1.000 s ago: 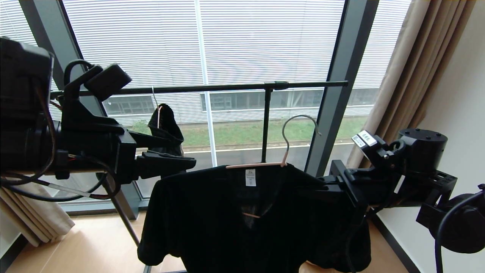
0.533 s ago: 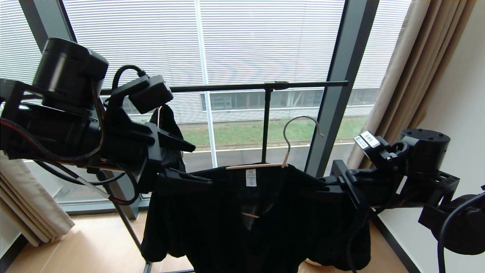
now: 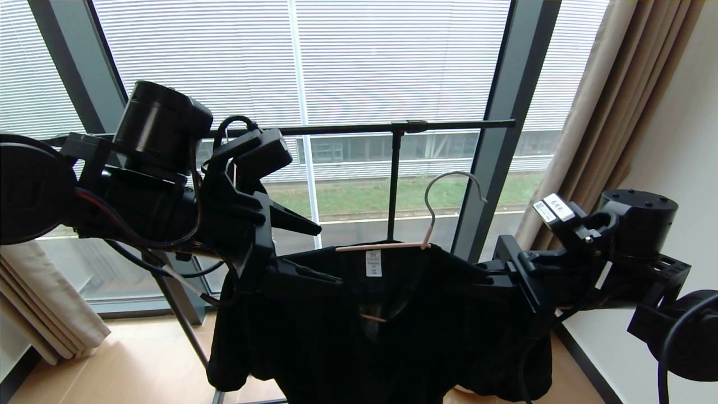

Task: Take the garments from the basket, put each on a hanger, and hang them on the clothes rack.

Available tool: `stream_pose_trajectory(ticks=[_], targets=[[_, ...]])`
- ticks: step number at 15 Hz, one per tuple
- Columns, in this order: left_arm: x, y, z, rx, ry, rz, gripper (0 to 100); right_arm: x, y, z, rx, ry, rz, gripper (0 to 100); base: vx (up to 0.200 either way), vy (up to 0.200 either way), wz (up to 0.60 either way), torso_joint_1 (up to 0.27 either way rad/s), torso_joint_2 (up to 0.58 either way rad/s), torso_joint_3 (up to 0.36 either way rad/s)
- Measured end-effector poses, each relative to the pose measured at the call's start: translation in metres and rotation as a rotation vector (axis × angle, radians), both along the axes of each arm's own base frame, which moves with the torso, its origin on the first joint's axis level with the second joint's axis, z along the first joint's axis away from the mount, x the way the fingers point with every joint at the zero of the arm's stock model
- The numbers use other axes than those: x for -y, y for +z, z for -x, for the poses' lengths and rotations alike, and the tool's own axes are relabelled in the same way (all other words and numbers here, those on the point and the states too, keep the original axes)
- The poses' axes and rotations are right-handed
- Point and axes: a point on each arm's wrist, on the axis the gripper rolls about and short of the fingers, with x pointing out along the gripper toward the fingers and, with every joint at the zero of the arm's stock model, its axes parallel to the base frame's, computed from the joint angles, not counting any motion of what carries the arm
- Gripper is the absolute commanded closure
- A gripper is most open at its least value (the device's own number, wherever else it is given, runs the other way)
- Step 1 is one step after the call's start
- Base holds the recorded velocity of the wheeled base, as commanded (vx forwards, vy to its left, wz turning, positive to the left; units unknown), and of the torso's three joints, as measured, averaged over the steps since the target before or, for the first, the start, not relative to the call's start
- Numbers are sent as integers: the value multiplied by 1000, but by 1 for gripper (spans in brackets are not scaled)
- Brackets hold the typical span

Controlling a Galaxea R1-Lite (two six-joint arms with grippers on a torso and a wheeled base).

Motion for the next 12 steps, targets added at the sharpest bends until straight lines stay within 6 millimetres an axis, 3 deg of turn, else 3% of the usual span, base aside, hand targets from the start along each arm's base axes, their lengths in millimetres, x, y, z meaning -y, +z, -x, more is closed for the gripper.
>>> stream_pose_trajectory(ticks=[8, 9, 12], targets=[[4, -13, -6, -41, -4, -20, 0, 0, 9, 7, 29, 7, -10, 100, 0, 0, 0, 0, 0, 0], [4, -14, -6, -44, -5, -20, 100, 1, 9, 7, 31, 7, -10, 100, 0, 0, 0, 0, 0, 0], [3, -17, -6, -50, -3, -24, 100, 1, 10, 7, 34, 6, -12, 100, 0, 0, 0, 0, 0, 0]])
